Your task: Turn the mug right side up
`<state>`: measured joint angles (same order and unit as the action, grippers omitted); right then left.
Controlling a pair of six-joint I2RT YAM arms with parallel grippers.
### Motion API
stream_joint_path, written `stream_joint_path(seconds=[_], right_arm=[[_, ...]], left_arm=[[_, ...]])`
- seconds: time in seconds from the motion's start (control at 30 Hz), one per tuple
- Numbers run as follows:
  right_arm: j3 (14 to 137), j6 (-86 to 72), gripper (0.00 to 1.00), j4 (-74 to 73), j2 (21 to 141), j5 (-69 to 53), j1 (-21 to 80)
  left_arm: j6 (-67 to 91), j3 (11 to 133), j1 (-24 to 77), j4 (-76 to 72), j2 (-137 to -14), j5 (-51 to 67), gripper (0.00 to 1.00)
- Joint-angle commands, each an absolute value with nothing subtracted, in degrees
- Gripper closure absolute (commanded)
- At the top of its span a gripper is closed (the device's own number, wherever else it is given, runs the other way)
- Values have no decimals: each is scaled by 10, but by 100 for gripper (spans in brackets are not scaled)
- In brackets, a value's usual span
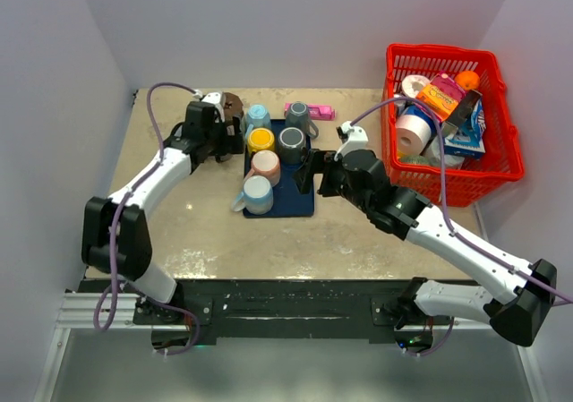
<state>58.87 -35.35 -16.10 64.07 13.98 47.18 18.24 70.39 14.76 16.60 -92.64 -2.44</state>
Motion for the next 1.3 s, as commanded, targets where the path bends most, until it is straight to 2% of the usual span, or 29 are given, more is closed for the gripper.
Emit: stream_joint_path(seconds=[0.0, 0.3, 0.9, 1.0, 1.1, 1.13, 1.27], right_arm=[[617, -339, 1, -157, 642, 131, 470], [613, -322, 1, -146, 636, 98, 470], [588, -325, 1, -122, 617, 77, 469], [586, -329, 1, -119, 618, 76, 470], [584, -330, 1, -119, 617, 76, 470], [584, -330, 1, -120, 616, 76, 470], [580, -331, 1, -120, 613, 76, 470]], left_arm=[[155, 637, 159, 155, -836, 82, 1], [152, 514, 193, 183, -737, 156, 1], [130, 494, 235, 188, -809, 183, 1], [128, 495, 243, 196, -809, 172, 4], [128, 496, 255, 203, -805, 164, 12], [129, 496, 263, 204, -802, 154, 19], [131, 496, 279, 212, -797, 135, 32]])
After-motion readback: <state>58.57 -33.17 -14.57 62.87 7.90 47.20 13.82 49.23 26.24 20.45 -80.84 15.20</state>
